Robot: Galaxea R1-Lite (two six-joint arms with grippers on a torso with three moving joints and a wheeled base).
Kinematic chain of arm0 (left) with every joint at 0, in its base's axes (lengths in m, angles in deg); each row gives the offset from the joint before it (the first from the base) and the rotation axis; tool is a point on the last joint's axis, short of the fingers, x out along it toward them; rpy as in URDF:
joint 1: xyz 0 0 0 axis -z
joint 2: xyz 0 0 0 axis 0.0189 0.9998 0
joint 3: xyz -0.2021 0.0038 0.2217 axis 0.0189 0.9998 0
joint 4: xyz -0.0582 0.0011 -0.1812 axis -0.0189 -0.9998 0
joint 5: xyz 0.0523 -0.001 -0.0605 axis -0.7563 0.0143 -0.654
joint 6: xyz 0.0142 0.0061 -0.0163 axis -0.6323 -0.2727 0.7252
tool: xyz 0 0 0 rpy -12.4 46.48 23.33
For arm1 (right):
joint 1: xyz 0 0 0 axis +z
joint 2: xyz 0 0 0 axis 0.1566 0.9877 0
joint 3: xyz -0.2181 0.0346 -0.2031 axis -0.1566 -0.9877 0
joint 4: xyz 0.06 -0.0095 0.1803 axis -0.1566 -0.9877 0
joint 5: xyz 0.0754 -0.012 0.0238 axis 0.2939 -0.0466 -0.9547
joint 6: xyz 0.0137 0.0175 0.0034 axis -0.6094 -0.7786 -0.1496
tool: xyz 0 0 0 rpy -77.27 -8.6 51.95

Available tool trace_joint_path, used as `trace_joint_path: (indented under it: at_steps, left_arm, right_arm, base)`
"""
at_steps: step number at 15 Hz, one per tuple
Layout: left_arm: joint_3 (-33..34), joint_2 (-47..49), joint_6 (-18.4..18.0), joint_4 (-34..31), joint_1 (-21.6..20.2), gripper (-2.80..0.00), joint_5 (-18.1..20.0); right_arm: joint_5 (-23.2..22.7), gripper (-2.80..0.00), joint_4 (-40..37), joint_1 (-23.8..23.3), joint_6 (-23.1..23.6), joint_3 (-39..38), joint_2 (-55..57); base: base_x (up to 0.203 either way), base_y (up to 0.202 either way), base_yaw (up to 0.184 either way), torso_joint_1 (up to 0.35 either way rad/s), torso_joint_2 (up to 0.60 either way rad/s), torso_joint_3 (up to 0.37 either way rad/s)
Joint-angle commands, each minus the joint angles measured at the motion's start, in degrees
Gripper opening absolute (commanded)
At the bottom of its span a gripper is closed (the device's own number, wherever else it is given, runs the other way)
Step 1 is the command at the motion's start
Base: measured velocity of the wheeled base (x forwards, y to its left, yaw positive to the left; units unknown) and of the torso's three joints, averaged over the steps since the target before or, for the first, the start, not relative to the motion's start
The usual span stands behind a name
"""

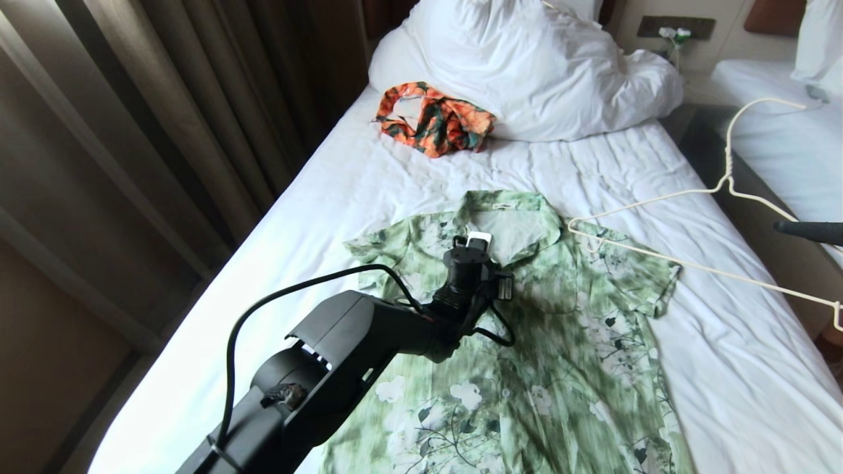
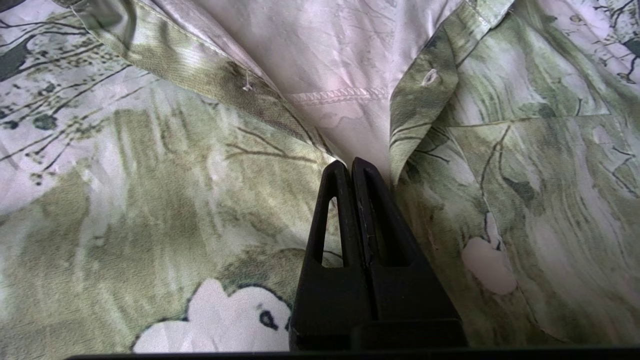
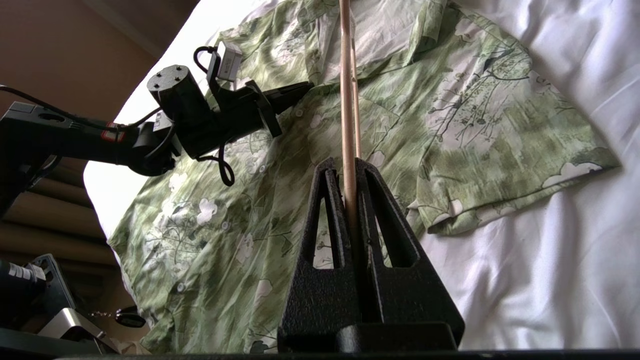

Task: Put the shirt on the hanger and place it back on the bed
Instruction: Lift the shirt and hanger

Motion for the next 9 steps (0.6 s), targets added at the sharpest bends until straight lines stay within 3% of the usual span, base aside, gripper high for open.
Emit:
trace_joint_path:
  at_steps: [1, 4, 6, 9]
  left_arm:
    - [-0.08, -0.04, 0.0, 0.19, 0.21, -2.8, -0.12]
    - [-0.08, -0.89, 0.14, 0.41, 0.03, -2.8, -0.48]
    - [0.14, -2.19, 0.1, 0.37, -0.06, -2.8, -4.03]
    - [1.21, -2.11, -0.13, -0.75, 0.87, -2.8, -5.55]
  right_arm:
    - [-0.47, -2.8, 0.01, -0.04, 0.07, 0.02, 0.09]
    - [-0.39, -2.8, -0.06, -0.03, 0.07, -0.07, 0.09]
    - [-0.39, -2.8, 0.01, 0.05, 0.07, -0.07, 0.09]
    - [-0.4, -2.8, -0.07, 0.05, 0.07, -0.16, 0.09]
  base:
    - [0.0, 0.0, 0.0, 0.0, 0.0, 0.0]
    - [0.0, 0.0, 0.0, 0.0, 0.0, 0.0]
    - [0.0, 0.0, 0.0, 0.0, 0.0, 0.0]
    - [0.0, 0.0, 0.0, 0.0, 0.0, 0.0]
